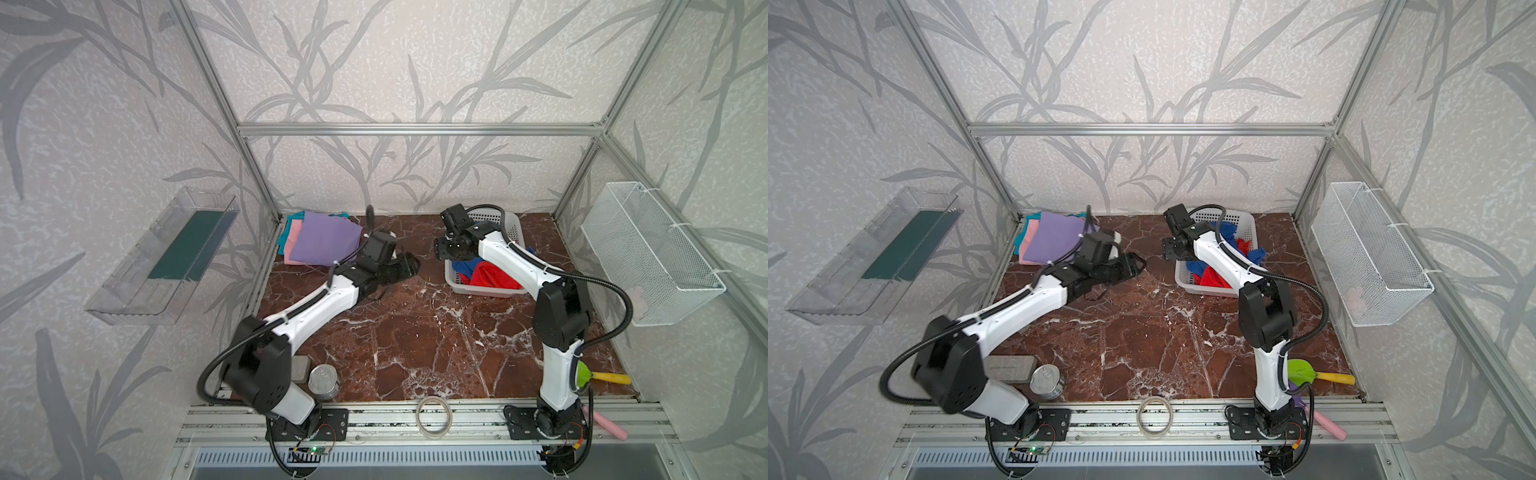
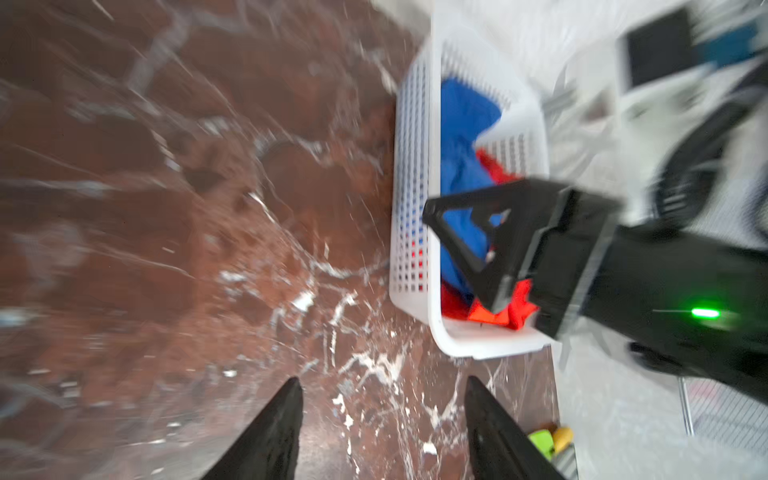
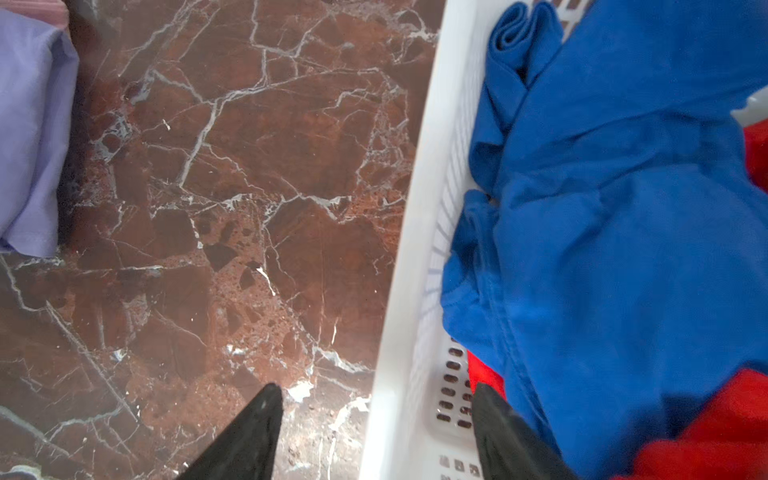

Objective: Fold and stack the t-shirts

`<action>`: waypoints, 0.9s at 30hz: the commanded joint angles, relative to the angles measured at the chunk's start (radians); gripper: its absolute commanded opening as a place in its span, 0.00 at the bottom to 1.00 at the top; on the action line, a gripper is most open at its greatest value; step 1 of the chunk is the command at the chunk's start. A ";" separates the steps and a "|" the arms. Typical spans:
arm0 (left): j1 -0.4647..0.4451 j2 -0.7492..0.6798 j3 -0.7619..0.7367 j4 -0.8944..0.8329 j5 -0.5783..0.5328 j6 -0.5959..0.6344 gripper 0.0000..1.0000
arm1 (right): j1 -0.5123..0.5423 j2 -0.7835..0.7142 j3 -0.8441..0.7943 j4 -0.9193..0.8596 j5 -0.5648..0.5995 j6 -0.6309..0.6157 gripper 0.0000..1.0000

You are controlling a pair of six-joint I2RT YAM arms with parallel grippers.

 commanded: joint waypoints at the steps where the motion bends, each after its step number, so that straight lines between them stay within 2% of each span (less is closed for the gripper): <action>1: 0.030 -0.159 -0.078 -0.117 -0.168 0.044 0.63 | 0.012 0.078 0.064 -0.064 0.007 0.007 0.65; 4: 0.068 -0.260 -0.130 -0.170 -0.216 0.055 0.63 | 0.012 0.117 0.064 -0.062 0.018 0.011 0.45; 7: 0.098 -0.311 -0.154 -0.210 -0.237 0.062 0.63 | 0.011 0.127 0.054 -0.072 0.082 -0.009 0.34; 10: 0.123 -0.320 -0.161 -0.239 -0.244 0.068 0.63 | -0.010 0.125 0.050 -0.095 0.159 -0.045 0.18; 13: 0.146 -0.307 -0.160 -0.244 -0.219 0.069 0.63 | -0.057 0.112 0.035 -0.109 0.171 -0.086 0.09; 17: 0.159 -0.275 -0.159 -0.224 -0.192 0.064 0.62 | -0.123 0.084 -0.005 -0.084 0.164 -0.144 0.03; 21: 0.164 -0.226 -0.146 -0.211 -0.169 0.059 0.62 | -0.170 0.091 0.003 -0.079 0.217 -0.209 0.00; 27: 0.167 -0.163 -0.119 -0.224 -0.142 0.055 0.60 | -0.249 0.151 0.046 -0.032 0.224 -0.330 0.00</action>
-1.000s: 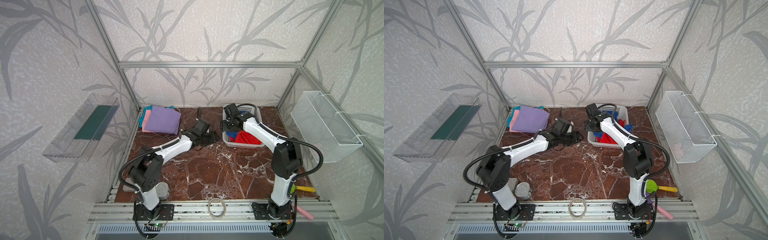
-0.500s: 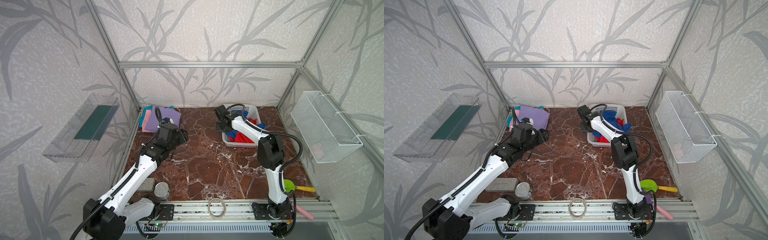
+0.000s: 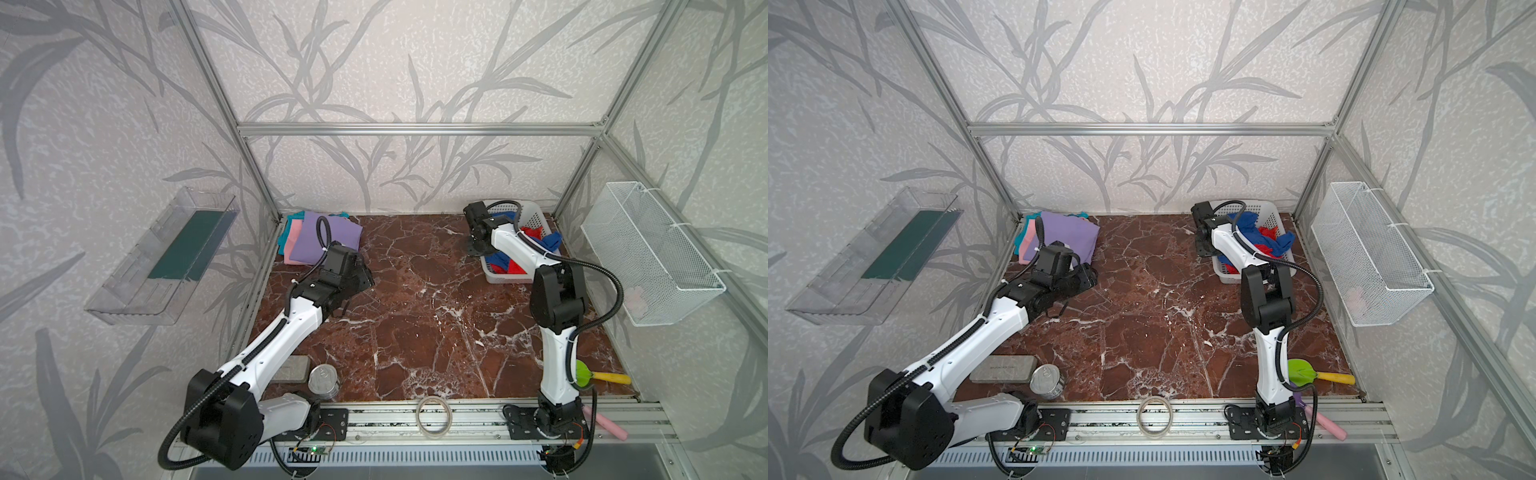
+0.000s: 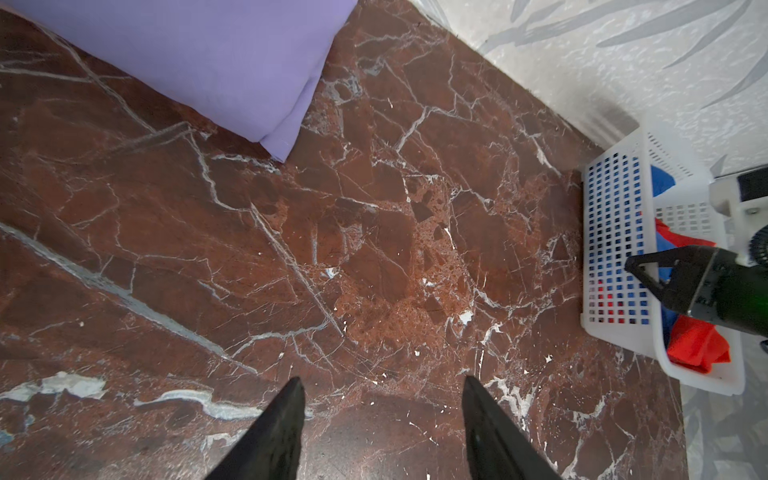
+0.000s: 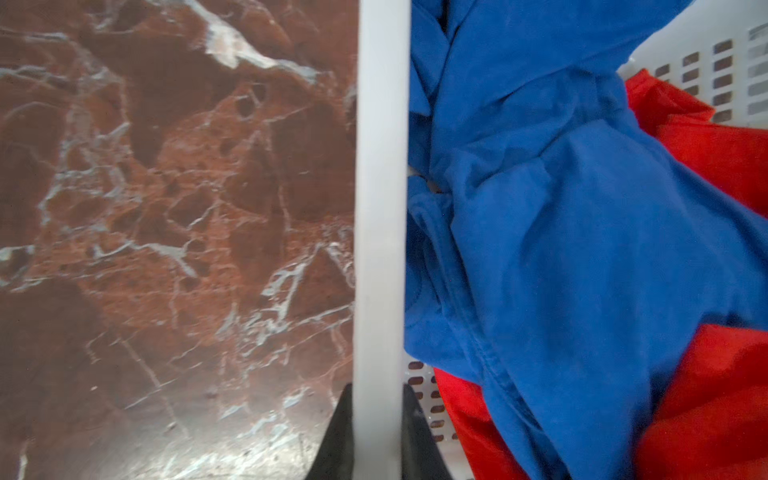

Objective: Fold and stack the t-shirts

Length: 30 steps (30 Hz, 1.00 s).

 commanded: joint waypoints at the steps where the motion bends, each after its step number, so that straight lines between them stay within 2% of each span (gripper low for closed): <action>1: 0.006 0.020 0.040 -0.022 0.017 -0.002 0.60 | -0.042 0.052 0.026 0.012 0.011 -0.090 0.00; 6: 0.009 0.047 0.066 -0.031 0.015 0.000 0.60 | -0.106 0.097 0.082 0.036 -0.015 -0.132 0.00; 14: 0.012 0.113 0.086 -0.044 0.024 -0.011 0.59 | -0.180 0.179 0.216 0.005 0.017 -0.173 0.00; 19: 0.012 0.141 0.092 -0.035 0.031 -0.025 0.59 | -0.190 0.208 0.266 0.007 0.048 -0.222 0.00; 24: 0.012 0.159 0.093 -0.032 0.045 -0.038 0.59 | -0.201 0.229 0.330 -0.042 0.073 -0.206 0.01; 27: 0.012 0.166 0.091 -0.027 0.049 -0.041 0.59 | -0.201 0.187 0.308 -0.038 0.029 -0.182 0.30; 30: 0.012 0.169 0.092 -0.023 0.064 -0.048 0.59 | -0.198 0.118 0.259 -0.008 -0.015 -0.148 0.48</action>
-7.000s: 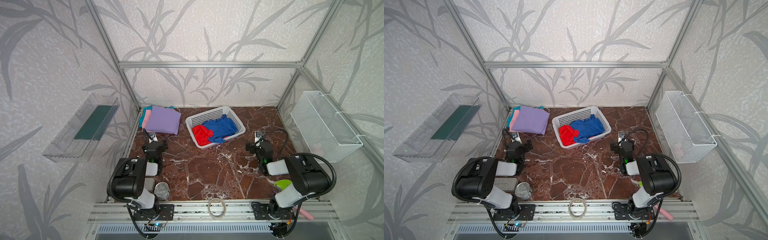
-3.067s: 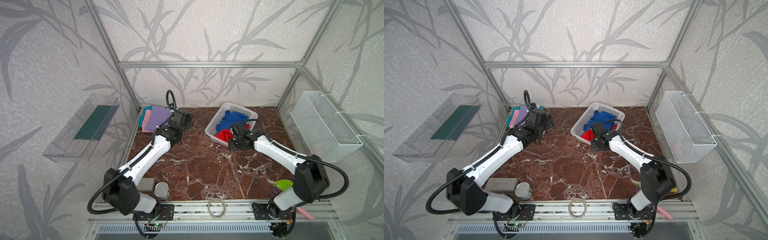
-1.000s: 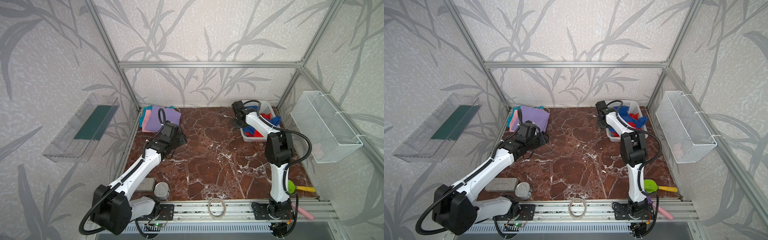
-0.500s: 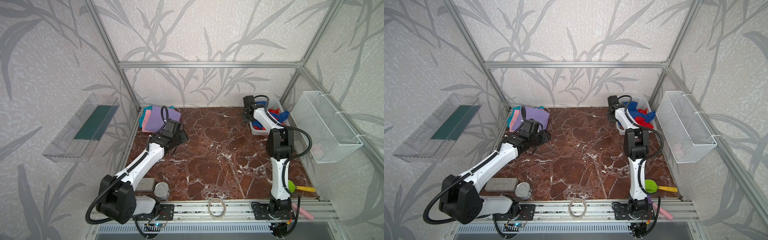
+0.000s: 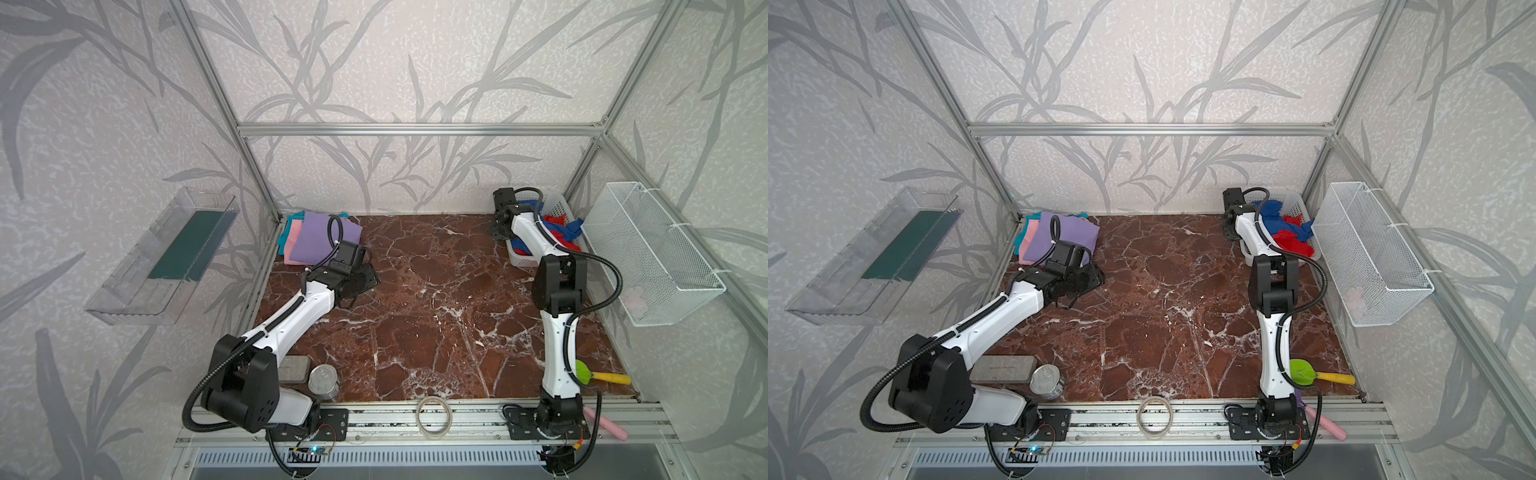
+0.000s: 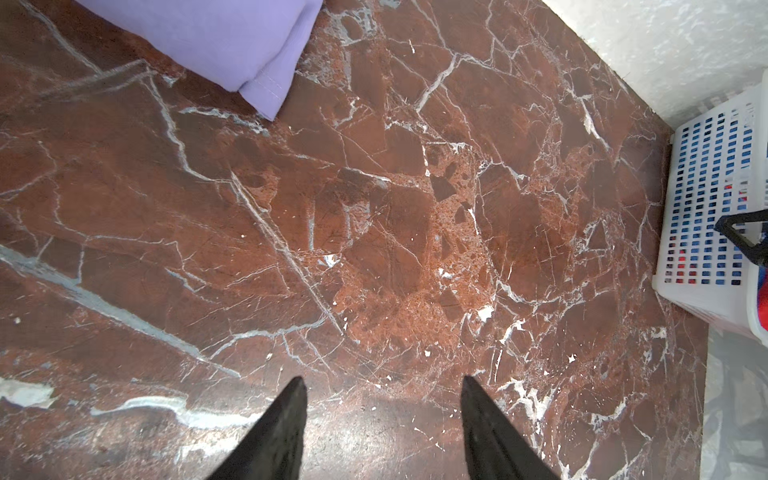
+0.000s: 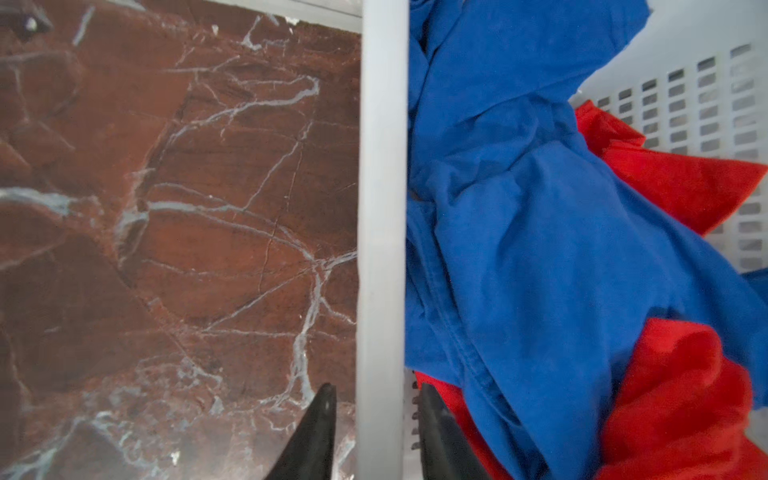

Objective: Fold and stack the t-shirts

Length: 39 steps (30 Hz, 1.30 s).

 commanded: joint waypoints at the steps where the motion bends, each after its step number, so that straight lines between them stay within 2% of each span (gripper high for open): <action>1: 0.006 0.004 0.024 -0.004 0.024 -0.021 0.59 | -0.003 -0.101 -0.056 0.021 -0.034 0.049 0.51; 7: 0.006 -0.029 -0.011 0.002 0.023 -0.022 0.59 | -0.001 -0.246 -0.261 0.159 -0.024 0.074 0.61; 11: 0.006 -0.049 -0.037 0.009 0.016 -0.021 0.60 | 0.001 -0.354 -0.422 0.312 0.018 0.094 0.61; 14: 0.006 -0.050 -0.044 0.010 0.019 -0.018 0.60 | 0.001 -0.446 -0.602 0.521 0.067 0.105 0.61; 16: 0.006 -0.050 -0.049 0.013 0.022 -0.012 0.60 | -0.004 -0.467 -0.659 0.596 0.083 0.105 0.51; 19: 0.006 -0.042 -0.045 0.012 0.022 -0.001 0.60 | -0.028 -0.433 -0.612 0.543 0.111 0.142 0.39; 22: 0.006 -0.030 -0.044 0.014 0.026 0.001 0.60 | -0.045 -0.399 -0.573 0.486 0.135 0.175 0.39; 24: 0.006 -0.022 -0.048 0.025 0.033 -0.004 0.60 | -0.047 -0.388 -0.566 0.459 0.178 0.187 0.46; 28: 0.006 0.000 -0.058 0.047 0.059 -0.016 0.60 | -0.050 -0.377 -0.561 0.398 0.252 0.211 0.71; 29: 0.006 0.008 -0.060 0.053 0.070 -0.020 0.60 | -0.051 -0.374 -0.560 0.379 0.267 0.221 0.75; 31: 0.006 0.020 -0.059 0.058 0.089 -0.025 0.60 | -0.056 -0.372 -0.562 0.358 0.257 0.235 0.77; 35: 0.006 0.037 -0.044 0.045 0.111 -0.024 0.60 | -0.058 -0.354 -0.558 0.377 0.149 0.224 0.73; 39: 0.006 0.037 -0.040 0.037 0.110 -0.021 0.60 | -0.058 -0.265 -0.414 0.317 0.103 0.228 0.63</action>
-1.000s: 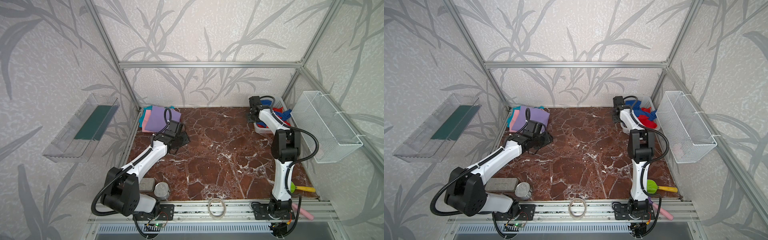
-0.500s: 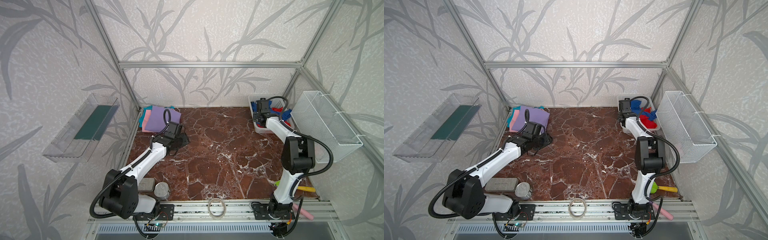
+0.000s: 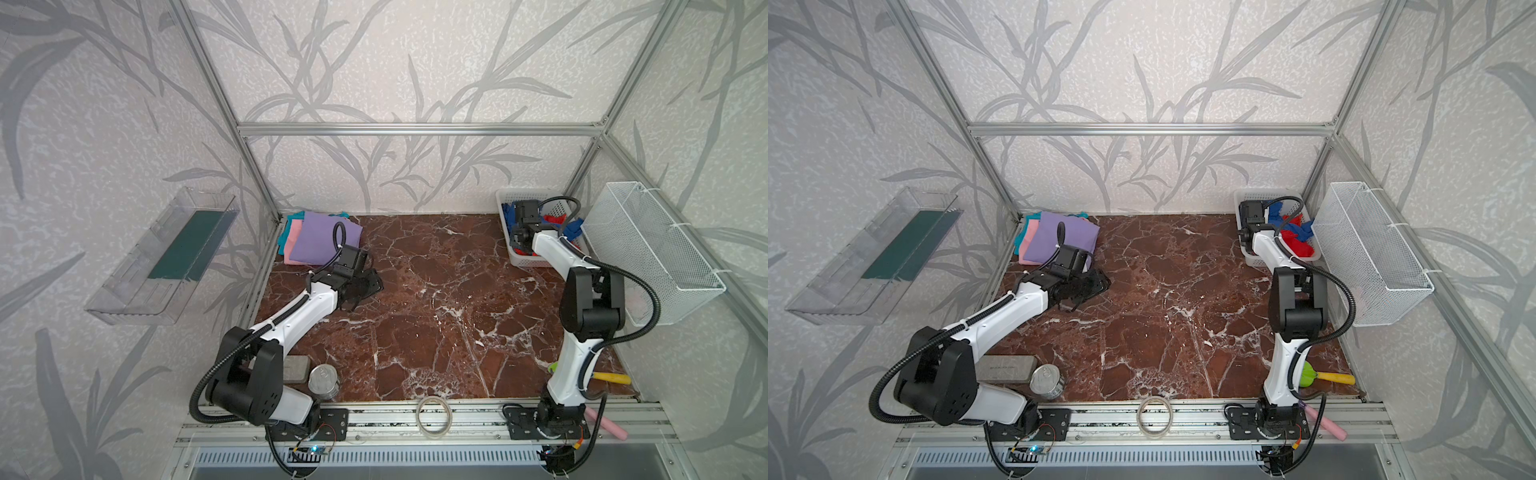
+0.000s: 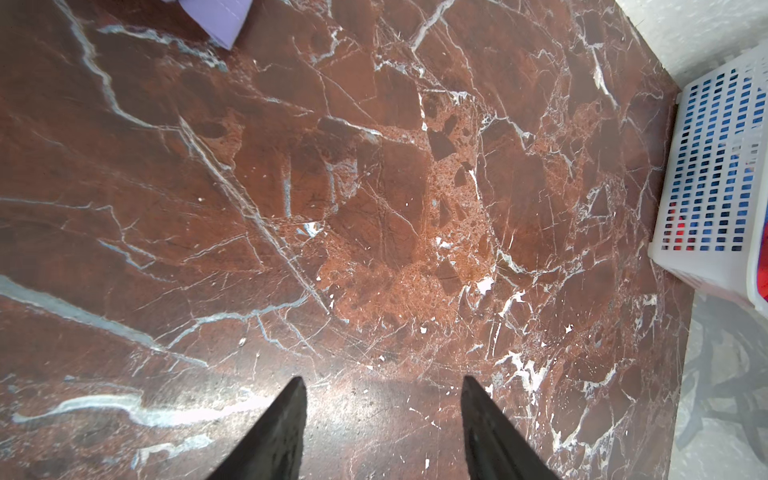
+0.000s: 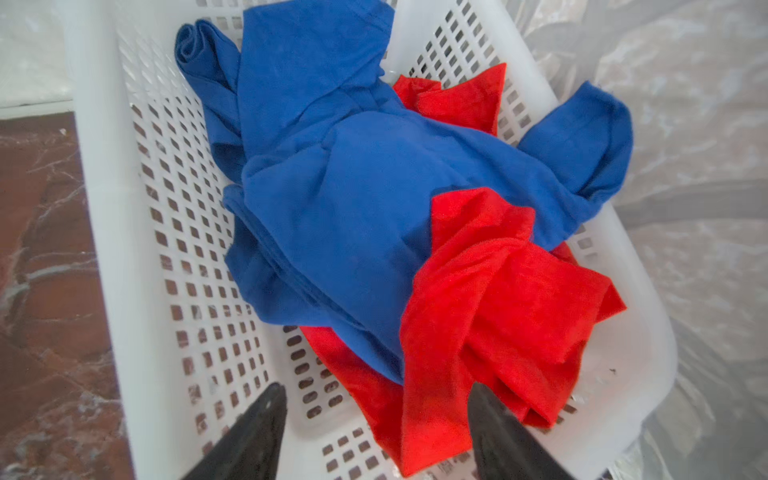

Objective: Fold and stack the t-shirts

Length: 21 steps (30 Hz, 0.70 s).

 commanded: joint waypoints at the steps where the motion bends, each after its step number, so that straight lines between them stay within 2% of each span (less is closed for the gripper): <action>1: 0.006 0.003 0.009 -0.013 0.008 -0.014 0.60 | -0.003 0.077 0.105 -0.048 -0.048 0.017 0.60; 3: 0.006 0.005 0.009 -0.016 0.005 -0.014 0.60 | -0.004 0.130 0.177 -0.067 -0.043 0.019 0.56; 6: 0.006 0.015 0.012 -0.020 0.003 -0.017 0.60 | -0.015 0.225 0.305 -0.129 -0.028 0.033 0.56; 11: 0.006 0.042 0.030 -0.027 0.008 -0.016 0.60 | -0.058 0.360 0.479 -0.254 -0.081 0.102 0.64; 18: 0.004 0.084 0.043 -0.016 0.021 -0.020 0.59 | -0.077 0.449 0.567 -0.308 -0.145 0.139 0.75; 19: 0.004 0.089 0.045 -0.017 0.024 -0.020 0.59 | -0.078 0.465 0.586 -0.320 -0.149 0.143 0.74; 21: 0.004 0.092 0.041 -0.018 0.024 -0.025 0.59 | -0.082 0.495 0.623 -0.342 -0.163 0.151 0.63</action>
